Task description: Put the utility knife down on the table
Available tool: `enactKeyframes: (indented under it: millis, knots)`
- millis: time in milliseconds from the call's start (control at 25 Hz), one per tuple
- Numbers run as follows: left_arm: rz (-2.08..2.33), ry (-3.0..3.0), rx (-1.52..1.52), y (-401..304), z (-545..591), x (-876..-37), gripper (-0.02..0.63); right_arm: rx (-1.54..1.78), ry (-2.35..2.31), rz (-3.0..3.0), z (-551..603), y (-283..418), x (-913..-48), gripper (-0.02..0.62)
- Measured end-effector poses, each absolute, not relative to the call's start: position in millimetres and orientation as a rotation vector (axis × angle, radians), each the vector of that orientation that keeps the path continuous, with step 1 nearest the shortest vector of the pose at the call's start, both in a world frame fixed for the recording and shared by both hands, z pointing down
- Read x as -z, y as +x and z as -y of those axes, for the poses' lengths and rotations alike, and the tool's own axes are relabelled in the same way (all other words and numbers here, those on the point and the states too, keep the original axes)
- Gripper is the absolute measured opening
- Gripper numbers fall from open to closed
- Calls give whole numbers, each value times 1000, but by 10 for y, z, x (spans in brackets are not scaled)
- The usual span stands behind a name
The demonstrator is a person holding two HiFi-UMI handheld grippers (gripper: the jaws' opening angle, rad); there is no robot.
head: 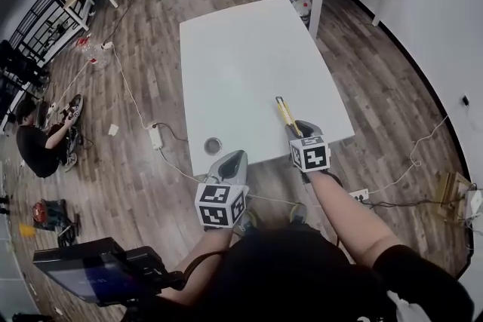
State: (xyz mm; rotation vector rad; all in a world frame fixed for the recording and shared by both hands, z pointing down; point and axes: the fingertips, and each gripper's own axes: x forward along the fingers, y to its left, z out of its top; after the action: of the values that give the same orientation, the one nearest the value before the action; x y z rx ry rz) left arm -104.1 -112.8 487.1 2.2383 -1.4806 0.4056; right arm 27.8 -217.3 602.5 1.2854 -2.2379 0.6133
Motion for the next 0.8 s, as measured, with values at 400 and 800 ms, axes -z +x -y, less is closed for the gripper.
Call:
enactKeyframes:
  millis: [400, 800]
  knots:
    - [1505, 2145, -393, -1229, 1129, -5073, 0, -590, 1151, 2116, 2531, 87, -6561, 137]
    - [1506, 2121, -374, -1291, 1178, -5117, 0, -583, 1108, 2066, 2561, 50, -6714, 137]
